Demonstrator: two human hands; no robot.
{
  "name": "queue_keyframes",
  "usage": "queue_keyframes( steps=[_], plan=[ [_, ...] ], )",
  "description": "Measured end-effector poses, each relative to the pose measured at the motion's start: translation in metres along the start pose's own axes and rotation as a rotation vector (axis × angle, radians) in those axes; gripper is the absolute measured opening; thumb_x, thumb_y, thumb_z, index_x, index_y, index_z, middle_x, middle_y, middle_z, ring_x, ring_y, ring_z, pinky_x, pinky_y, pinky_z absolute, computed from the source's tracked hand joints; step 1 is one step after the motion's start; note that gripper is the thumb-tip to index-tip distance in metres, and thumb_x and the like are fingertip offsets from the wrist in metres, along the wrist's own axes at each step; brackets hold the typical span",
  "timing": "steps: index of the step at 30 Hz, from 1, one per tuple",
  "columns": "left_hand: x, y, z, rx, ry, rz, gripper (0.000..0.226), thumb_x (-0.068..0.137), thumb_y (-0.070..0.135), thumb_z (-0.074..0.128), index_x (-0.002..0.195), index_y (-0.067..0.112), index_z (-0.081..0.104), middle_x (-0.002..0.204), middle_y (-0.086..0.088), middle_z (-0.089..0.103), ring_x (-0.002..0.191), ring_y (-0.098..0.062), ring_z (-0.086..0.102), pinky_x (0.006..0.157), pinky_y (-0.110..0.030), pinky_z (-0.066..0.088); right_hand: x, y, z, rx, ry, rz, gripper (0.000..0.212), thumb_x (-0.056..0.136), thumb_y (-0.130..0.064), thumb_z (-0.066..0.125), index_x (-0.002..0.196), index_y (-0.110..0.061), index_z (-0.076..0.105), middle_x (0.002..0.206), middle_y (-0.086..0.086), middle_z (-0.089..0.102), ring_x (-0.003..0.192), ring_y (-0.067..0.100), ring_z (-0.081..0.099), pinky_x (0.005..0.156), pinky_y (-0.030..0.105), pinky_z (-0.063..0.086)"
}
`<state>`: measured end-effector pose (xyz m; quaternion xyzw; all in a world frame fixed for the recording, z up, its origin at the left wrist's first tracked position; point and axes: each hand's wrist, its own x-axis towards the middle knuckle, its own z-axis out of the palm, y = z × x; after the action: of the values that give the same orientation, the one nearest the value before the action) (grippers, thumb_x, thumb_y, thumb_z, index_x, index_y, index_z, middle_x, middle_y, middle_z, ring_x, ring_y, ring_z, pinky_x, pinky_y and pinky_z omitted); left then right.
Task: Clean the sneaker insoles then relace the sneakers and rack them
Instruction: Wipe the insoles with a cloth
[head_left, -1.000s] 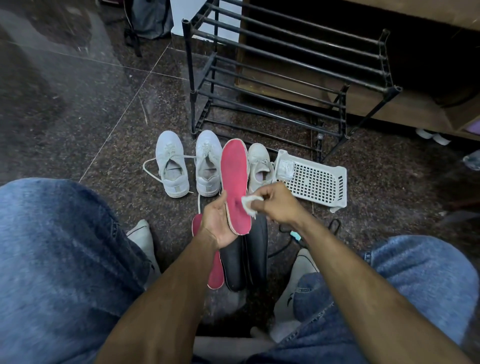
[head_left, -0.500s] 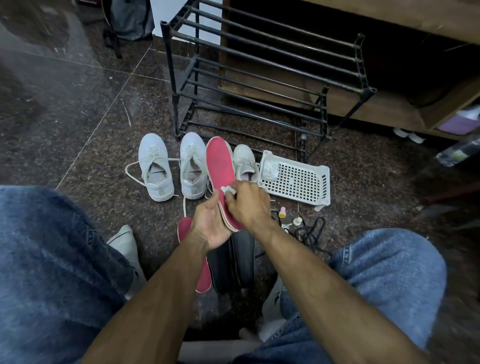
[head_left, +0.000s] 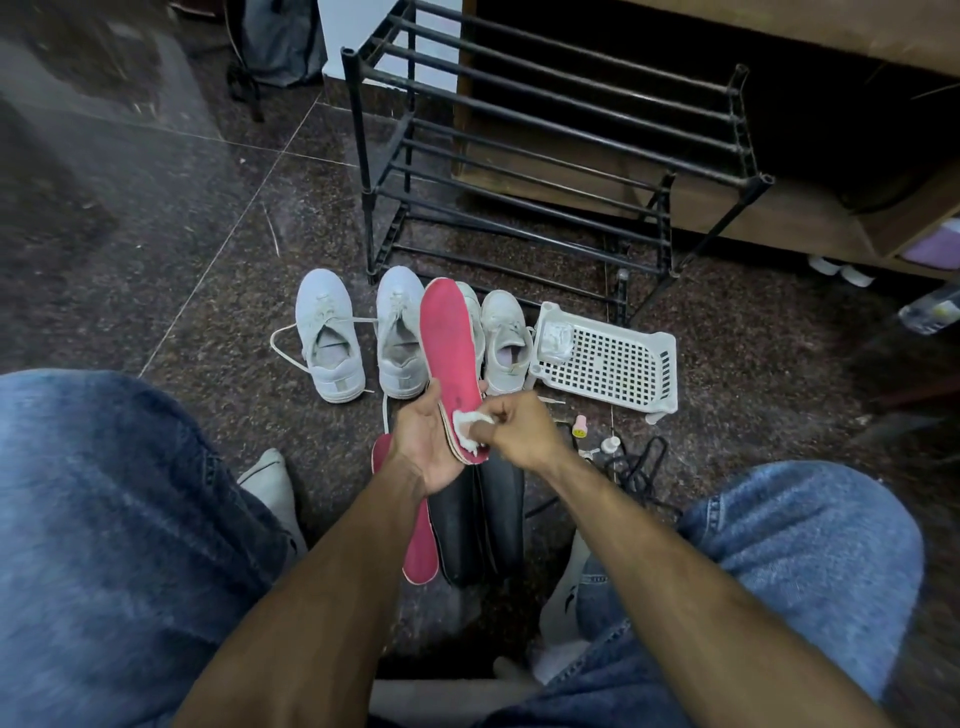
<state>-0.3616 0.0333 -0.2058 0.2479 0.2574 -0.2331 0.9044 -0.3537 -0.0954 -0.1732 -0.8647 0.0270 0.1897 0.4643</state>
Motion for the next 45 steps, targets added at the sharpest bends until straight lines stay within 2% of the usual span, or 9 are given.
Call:
queue_keyframes(
  steps=[8,12,15,20,24,29,37,42,45],
  plan=[
    [-0.007,-0.008,0.003,-0.009,-0.049,-0.004,0.053,0.102,0.044,0.028,0.126,0.007,0.057,0.109,-0.014,0.069,0.1,-0.028,0.066,0.092,-0.043,0.047,0.003,-0.022,0.007,-0.655,0.198,-0.184,0.022,0.091,-0.034,0.054,0.099,-0.02,0.069,0.094,0.009,0.071,0.087,0.033,0.065,0.074,0.037,0.049],
    [-0.005,0.001,0.008,0.035,-0.044,0.024,0.056,0.101,0.043,0.029,0.132,0.003,0.052,0.121,-0.016,0.063,0.111,-0.029,0.06,0.097,-0.042,0.046,0.003,-0.02,0.018,-0.283,0.269,-0.011,0.014,0.087,-0.032,0.061,0.085,-0.024,0.072,0.079,0.0,0.073,0.075,0.025,0.067,0.068,0.036,0.055],
    [-0.004,0.002,0.005,-0.014,-0.008,0.05,0.054,0.101,0.043,0.031,0.114,0.0,0.06,0.095,-0.013,0.07,0.091,-0.026,0.067,0.085,-0.039,0.049,0.002,-0.006,0.021,-0.03,0.104,0.022,0.014,0.082,-0.02,0.069,0.069,-0.025,0.072,0.073,-0.001,0.074,0.07,0.025,0.069,0.07,0.044,0.057],
    [-0.001,-0.009,0.004,-0.055,-0.039,0.042,0.052,0.1,0.043,0.031,0.112,0.002,0.061,0.1,-0.014,0.068,0.091,-0.027,0.068,0.086,-0.04,0.049,-0.001,-0.003,0.008,-0.289,0.097,-0.081,0.014,0.085,-0.025,0.064,0.093,-0.023,0.076,0.073,-0.006,0.069,0.065,0.017,0.061,0.065,0.03,0.052],
    [-0.005,-0.024,0.006,-0.046,-0.087,-0.009,0.051,0.102,0.044,0.028,0.115,0.009,0.064,0.109,-0.013,0.07,0.099,-0.027,0.068,0.083,-0.04,0.053,0.007,-0.024,0.009,-0.637,0.24,-0.156,0.025,0.093,-0.033,0.053,0.109,-0.024,0.07,0.095,0.012,0.071,0.09,0.034,0.065,0.077,0.039,0.052],
    [-0.004,-0.019,-0.001,-0.036,-0.08,0.001,0.053,0.101,0.044,0.031,0.135,0.01,0.054,0.129,-0.015,0.061,0.123,-0.031,0.055,0.103,-0.045,0.043,0.019,-0.038,0.006,-0.476,0.15,-0.009,0.02,0.09,-0.031,0.06,0.102,-0.02,0.072,0.094,0.005,0.072,0.086,0.028,0.067,0.072,0.031,0.051],
    [-0.001,-0.007,-0.011,-0.021,0.005,0.006,0.057,0.1,0.046,0.034,0.112,-0.001,0.064,0.105,-0.016,0.068,0.094,-0.029,0.068,0.084,-0.042,0.053,0.001,-0.011,-0.009,-0.364,-0.33,-0.075,0.005,0.08,-0.012,0.072,0.079,-0.013,0.077,0.065,-0.003,0.064,0.056,0.012,0.055,0.056,0.031,0.048],
    [-0.001,-0.008,-0.004,-0.019,0.016,0.008,0.053,0.099,0.044,0.036,0.111,0.002,0.066,0.104,-0.017,0.068,0.093,-0.03,0.063,0.089,-0.042,0.044,-0.002,-0.013,-0.034,0.099,-0.172,0.02,0.005,0.086,-0.004,0.066,0.085,-0.003,0.071,0.056,0.008,0.06,0.037,0.009,0.045,0.037,0.019,0.034],
    [-0.002,-0.009,-0.003,-0.057,0.015,-0.004,0.054,0.099,0.043,0.036,0.124,0.0,0.058,0.111,-0.018,0.066,0.098,-0.03,0.063,0.092,-0.042,0.048,-0.006,-0.007,-0.02,-0.167,-0.187,-0.107,0.01,0.085,-0.012,0.07,0.094,-0.01,0.074,0.074,0.004,0.067,0.054,0.011,0.055,0.051,0.023,0.042]
  ],
)
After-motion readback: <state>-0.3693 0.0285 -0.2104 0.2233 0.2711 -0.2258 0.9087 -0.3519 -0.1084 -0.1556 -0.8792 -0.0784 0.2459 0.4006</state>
